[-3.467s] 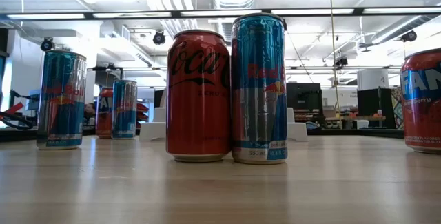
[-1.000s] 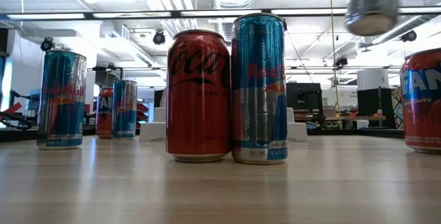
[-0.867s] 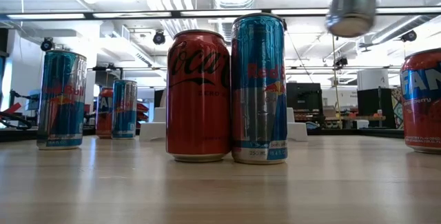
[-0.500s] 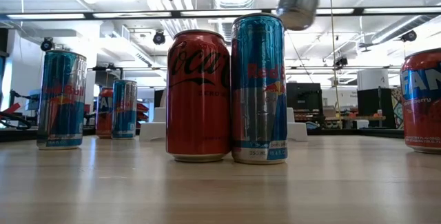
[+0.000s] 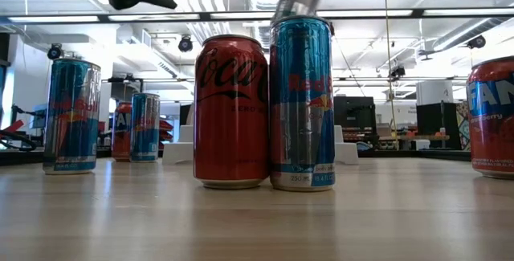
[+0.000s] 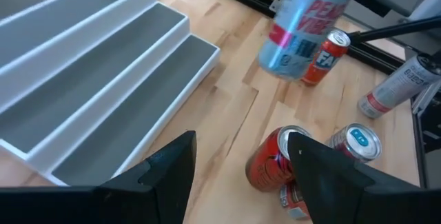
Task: Place canned beverage on shelf
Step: Put the right white soda can on the middle tier of the shelf aligned with the other white soda can
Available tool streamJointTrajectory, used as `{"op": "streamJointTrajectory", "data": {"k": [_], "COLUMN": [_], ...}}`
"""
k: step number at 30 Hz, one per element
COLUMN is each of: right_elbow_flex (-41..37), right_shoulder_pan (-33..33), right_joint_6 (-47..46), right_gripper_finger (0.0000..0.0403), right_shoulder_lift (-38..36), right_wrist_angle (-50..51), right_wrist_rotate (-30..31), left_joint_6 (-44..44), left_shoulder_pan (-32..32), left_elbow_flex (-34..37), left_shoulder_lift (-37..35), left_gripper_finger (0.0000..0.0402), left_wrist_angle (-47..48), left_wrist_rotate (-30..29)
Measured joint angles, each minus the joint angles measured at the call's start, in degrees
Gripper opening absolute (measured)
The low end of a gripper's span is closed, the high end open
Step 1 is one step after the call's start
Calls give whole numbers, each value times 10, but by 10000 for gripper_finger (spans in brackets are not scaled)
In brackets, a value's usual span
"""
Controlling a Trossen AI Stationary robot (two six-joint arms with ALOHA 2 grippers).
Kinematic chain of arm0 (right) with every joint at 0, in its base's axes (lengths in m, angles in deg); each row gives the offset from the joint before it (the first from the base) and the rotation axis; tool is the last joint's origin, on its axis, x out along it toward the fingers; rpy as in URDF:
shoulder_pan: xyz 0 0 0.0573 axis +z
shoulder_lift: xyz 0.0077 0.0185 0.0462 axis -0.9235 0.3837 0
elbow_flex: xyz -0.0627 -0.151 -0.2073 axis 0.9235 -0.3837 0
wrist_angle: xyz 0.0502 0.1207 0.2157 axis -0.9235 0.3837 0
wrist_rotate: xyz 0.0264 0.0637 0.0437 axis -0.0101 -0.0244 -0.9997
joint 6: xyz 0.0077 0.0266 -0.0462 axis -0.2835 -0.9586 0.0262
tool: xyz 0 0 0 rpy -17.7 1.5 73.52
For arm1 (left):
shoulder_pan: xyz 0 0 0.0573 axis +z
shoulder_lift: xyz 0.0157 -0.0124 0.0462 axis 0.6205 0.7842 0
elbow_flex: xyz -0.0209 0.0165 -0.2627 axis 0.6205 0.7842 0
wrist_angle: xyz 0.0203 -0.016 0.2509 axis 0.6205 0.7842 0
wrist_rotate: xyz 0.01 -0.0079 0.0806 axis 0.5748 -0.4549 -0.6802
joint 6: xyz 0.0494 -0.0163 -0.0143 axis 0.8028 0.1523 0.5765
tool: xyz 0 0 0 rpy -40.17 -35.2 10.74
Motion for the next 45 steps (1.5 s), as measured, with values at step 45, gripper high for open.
{"op": "streamJointTrajectory", "data": {"k": [45], "right_elbow_flex": [14], "right_shoulder_pan": [9], "right_joint_6": [142], "right_gripper_finger": [244], "right_shoulder_lift": [26], "right_wrist_angle": [-1], "right_wrist_rotate": [-120], "left_joint_6": [35], "left_shoulder_pan": [141], "left_elbow_flex": [1], "left_shoulder_lift": [25], "left_gripper_finger": [215], "left_wrist_angle": [-47], "left_wrist_rotate": [76]}}
